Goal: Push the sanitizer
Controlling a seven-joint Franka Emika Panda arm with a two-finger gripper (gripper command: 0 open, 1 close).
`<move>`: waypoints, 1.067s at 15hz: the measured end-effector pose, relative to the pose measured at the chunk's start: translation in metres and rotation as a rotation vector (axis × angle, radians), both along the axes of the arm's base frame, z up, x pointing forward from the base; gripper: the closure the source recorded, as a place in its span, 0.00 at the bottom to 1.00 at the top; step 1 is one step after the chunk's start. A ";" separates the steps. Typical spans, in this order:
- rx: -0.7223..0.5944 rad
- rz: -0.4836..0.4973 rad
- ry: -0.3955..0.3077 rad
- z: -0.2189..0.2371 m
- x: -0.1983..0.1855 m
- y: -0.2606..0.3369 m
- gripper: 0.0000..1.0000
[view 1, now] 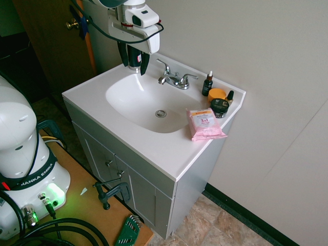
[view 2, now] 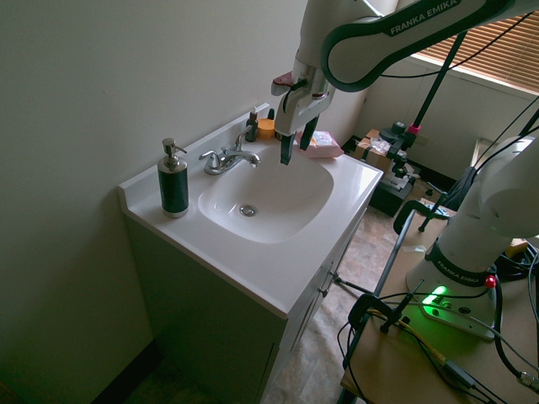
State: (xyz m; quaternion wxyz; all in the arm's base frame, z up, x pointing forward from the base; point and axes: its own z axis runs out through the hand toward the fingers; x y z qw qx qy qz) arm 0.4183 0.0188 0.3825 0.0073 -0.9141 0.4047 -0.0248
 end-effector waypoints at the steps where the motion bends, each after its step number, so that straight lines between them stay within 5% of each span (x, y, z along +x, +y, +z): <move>1: 0.002 0.000 0.000 0.000 0.000 0.000 0.00; 8: 0.016 0.023 -0.071 0.055 0.042 0.022 0.00; 9: 0.019 0.028 -0.087 0.073 0.057 0.035 1.00; 16: 0.010 0.066 -0.092 0.123 0.146 0.125 1.00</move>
